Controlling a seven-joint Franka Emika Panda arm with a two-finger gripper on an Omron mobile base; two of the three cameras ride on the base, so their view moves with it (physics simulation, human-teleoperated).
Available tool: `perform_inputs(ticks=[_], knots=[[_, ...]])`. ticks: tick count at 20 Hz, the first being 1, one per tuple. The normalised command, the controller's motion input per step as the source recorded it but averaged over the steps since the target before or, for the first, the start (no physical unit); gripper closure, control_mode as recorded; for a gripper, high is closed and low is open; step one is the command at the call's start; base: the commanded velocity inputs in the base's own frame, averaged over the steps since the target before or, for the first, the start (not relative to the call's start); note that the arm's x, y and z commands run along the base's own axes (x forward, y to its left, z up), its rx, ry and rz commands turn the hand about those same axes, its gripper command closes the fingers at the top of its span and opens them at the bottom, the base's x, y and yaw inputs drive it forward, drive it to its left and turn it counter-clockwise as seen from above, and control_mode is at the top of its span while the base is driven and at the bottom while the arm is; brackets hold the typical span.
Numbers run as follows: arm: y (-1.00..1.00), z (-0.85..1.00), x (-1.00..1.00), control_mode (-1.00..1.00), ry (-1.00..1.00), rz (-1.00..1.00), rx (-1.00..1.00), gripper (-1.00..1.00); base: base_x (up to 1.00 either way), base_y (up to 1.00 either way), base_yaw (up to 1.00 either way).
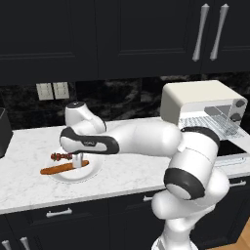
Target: Pick up the kebab skewer and baguette bread, and place them inside the toaster oven. Close the toaster oven door and start by setting the timer.
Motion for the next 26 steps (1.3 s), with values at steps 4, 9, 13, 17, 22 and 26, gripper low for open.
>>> perform_inputs(ticks=[4, 9, 13, 17, 22, 26], knots=[[0.15, -0.27, 0.03, -1.00, 0.00, 0.00, 0.00, -1.00, 0.00, 0.00, 0.00], [0.13, -0.34, 0.10, -1.00, 0.00, 0.01, 0.00, -1.00, 0.00, 0.00, 0.00], [0.07, -0.23, 0.22, -1.00, 0.00, 0.02, 0.00, -1.00, 0.00, 0.00, 0.00], [0.16, -0.23, 0.35, -1.00, 0.02, 0.01, 0.00, -1.00, 0.00, 0.00, 0.00], [0.17, -0.21, 0.35, -1.00, 0.00, 0.01, 0.00, -1.00, 0.00, 0.00, 0.00], [0.22, -0.19, 0.33, -1.00, 0.00, 0.01, -0.02, -1.00, 0.00, 0.00, 0.00]])
